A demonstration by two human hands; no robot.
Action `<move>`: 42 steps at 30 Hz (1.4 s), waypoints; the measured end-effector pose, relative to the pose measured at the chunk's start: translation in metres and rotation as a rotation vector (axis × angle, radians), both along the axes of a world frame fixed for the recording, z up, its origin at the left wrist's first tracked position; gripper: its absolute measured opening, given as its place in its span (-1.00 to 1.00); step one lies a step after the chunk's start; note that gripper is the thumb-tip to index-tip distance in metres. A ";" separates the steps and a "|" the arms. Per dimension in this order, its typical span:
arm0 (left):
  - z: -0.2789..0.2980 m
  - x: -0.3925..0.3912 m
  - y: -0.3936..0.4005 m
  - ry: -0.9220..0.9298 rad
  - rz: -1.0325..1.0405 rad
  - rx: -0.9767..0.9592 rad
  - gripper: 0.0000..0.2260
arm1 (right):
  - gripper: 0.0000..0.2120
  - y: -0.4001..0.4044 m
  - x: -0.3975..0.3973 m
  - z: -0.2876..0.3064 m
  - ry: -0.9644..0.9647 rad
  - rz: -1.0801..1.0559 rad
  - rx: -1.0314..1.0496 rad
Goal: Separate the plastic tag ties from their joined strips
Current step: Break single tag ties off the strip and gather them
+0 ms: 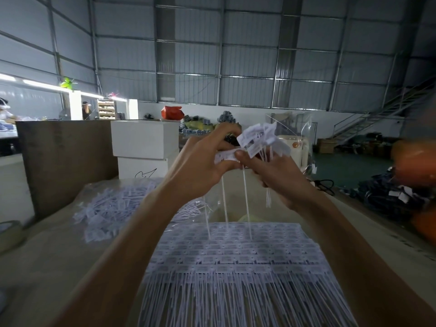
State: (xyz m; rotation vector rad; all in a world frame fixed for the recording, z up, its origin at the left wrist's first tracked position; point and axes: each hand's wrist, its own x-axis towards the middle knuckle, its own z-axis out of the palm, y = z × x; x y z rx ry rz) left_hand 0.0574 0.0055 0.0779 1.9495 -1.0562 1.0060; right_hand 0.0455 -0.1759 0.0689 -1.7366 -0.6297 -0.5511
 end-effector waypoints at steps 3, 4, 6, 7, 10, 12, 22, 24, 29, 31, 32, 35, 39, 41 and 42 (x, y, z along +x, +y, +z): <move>0.000 0.000 -0.001 0.041 -0.040 0.017 -0.61 | -0.91 -0.001 -0.001 0.002 0.034 -0.045 0.061; 0.000 0.001 0.000 0.034 -0.032 0.027 -0.63 | -0.90 -0.003 0.000 0.003 0.042 -0.059 0.081; 0.000 0.003 0.001 0.000 0.024 0.040 -0.65 | -0.85 -0.008 0.001 0.004 0.075 -0.076 0.126; -0.001 0.004 0.002 -0.018 0.060 0.034 -0.65 | -0.81 -0.011 0.001 0.006 0.093 -0.072 0.155; -0.003 0.006 0.004 -0.062 0.178 0.032 -0.62 | -0.75 -0.015 0.002 0.008 0.112 -0.036 0.249; -0.004 0.005 0.003 -0.102 0.268 0.052 -0.62 | -0.75 -0.015 0.002 0.008 0.116 -0.020 0.278; -0.003 -0.004 0.002 -0.337 0.417 0.076 -0.78 | -0.81 -0.009 -0.002 0.007 0.036 -0.134 0.145; -0.003 -0.003 0.002 -0.324 0.429 0.110 -0.82 | -0.80 -0.009 -0.002 0.008 0.019 -0.174 0.130; -0.002 0.002 0.003 -0.187 0.380 0.123 -0.79 | -0.86 -0.009 -0.003 0.010 -0.005 -0.187 0.081; -0.002 0.004 0.003 -0.142 0.343 0.103 -0.82 | -0.85 -0.009 -0.004 0.010 -0.013 -0.182 0.068; -0.002 0.005 0.003 -0.105 0.318 0.086 -0.83 | -0.86 -0.009 -0.004 0.010 -0.014 -0.177 0.065; -0.001 0.008 0.004 0.064 0.176 0.010 -0.85 | -0.86 -0.009 -0.005 0.010 -0.022 -0.168 0.054; 0.001 0.008 0.005 0.173 0.031 -0.073 -0.83 | -0.82 -0.010 -0.005 0.008 -0.050 -0.168 0.008; 0.002 0.007 0.005 0.236 -0.050 -0.097 -0.79 | -0.86 -0.010 -0.006 0.008 -0.089 -0.133 -0.019; 0.002 0.006 0.005 0.271 -0.107 -0.114 -0.79 | -0.89 -0.009 -0.007 0.008 -0.118 -0.108 -0.022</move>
